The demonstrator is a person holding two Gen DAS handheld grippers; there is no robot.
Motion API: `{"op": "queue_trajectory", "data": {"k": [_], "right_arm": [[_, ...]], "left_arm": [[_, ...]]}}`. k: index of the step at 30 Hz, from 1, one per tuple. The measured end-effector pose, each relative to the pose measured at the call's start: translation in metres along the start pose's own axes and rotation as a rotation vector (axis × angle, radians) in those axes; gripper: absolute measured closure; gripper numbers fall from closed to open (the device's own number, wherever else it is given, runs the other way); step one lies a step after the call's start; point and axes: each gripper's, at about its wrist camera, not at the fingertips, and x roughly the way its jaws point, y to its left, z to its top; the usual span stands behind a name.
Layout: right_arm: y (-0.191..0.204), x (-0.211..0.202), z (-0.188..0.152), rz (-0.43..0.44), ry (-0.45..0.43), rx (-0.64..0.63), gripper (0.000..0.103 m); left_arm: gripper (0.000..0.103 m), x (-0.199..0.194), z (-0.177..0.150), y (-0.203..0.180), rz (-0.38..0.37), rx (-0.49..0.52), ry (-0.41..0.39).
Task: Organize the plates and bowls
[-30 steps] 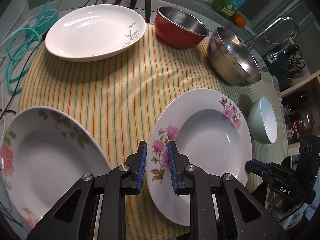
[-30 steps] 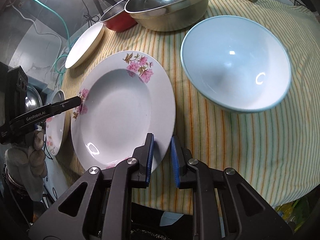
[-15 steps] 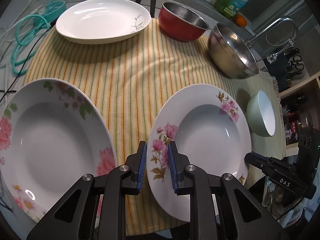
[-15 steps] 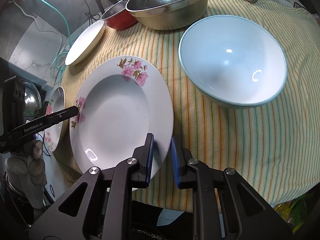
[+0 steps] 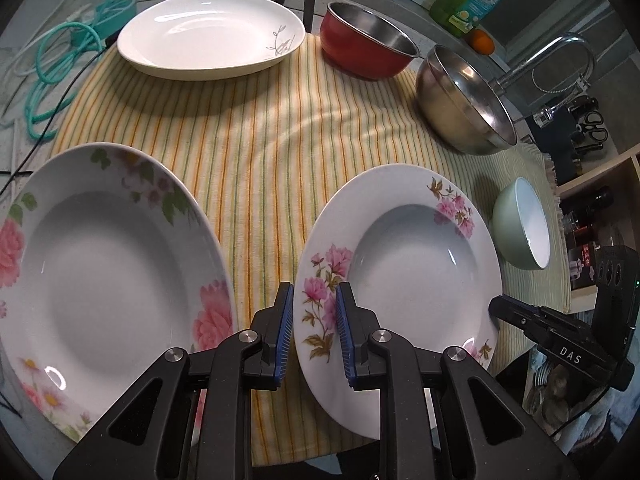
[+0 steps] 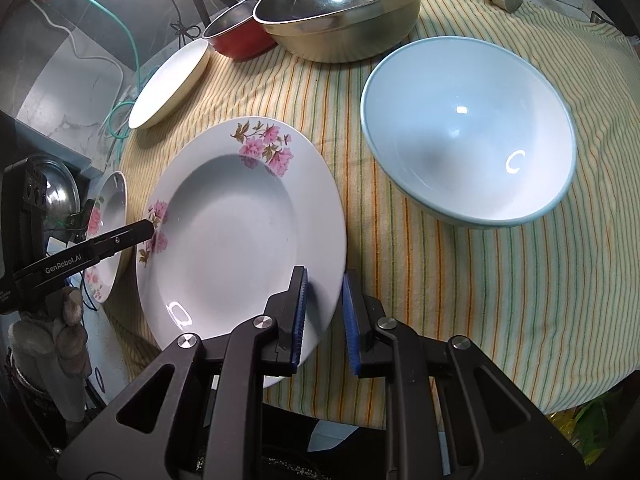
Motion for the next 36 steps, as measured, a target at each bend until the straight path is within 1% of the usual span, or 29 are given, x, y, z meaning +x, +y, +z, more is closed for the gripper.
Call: {"op": "queue_trajectory", "data": {"k": [4, 8, 10, 13, 14, 15, 16, 17, 18, 19, 20, 25, 31, 36], "right_arm": [[0.001, -0.001, 0.001, -0.019, 0.003, -0.016, 0.085], [0.005, -0.009, 0.001, -0.046, -0.023, -0.031, 0.084], [0.006, -0.012, 0.001, -0.049, -0.032, -0.033, 0.084], [0.01, -0.019, 0.001, -0.049, -0.054, -0.044, 0.084], [0.012, -0.022, 0.001, -0.053, -0.062, -0.05, 0.083], [0.014, -0.025, 0.0, -0.057, -0.073, -0.058, 0.083], [0.017, -0.028, 0.002, -0.054, -0.084, -0.069, 0.079], [0.02, -0.03, 0.002, -0.049, -0.093, -0.076, 0.069], [0.024, -0.035, 0.002, -0.038, -0.107, -0.089, 0.063], [0.028, -0.036, 0.004, -0.029, -0.116, -0.099, 0.055], [0.034, -0.038, 0.005, -0.018, -0.128, -0.114, 0.054], [0.065, -0.032, 0.014, 0.021, -0.132, -0.176, 0.054], [0.104, -0.018, 0.023, 0.065, -0.112, -0.249, 0.054], [0.132, -0.002, 0.03, 0.1, -0.084, -0.299, 0.054]], "left_arm": [[0.084, -0.001, -0.001, 0.002, -0.007, -0.011, -0.002], [0.084, -0.006, -0.002, 0.001, 0.001, -0.003, -0.018], [0.081, -0.01, -0.003, 0.001, 0.0, 0.0, -0.028], [0.07, -0.02, -0.003, 0.003, 0.005, -0.004, -0.055], [0.069, -0.024, -0.003, 0.003, 0.008, -0.005, -0.066], [0.065, -0.029, -0.004, 0.004, 0.011, -0.01, -0.081], [0.059, -0.032, -0.004, 0.006, 0.016, -0.014, -0.092], [0.057, -0.037, -0.005, 0.008, 0.027, -0.019, -0.109], [0.056, -0.042, -0.006, 0.01, 0.037, -0.022, -0.125], [0.056, -0.046, -0.006, 0.011, 0.045, -0.025, -0.137], [0.056, -0.051, -0.008, 0.014, 0.054, -0.031, -0.151], [0.056, -0.071, -0.013, 0.032, 0.092, -0.089, -0.213], [0.056, -0.088, -0.026, 0.06, 0.141, -0.162, -0.257], [0.056, -0.098, -0.039, 0.087, 0.166, -0.24, -0.28]]}}
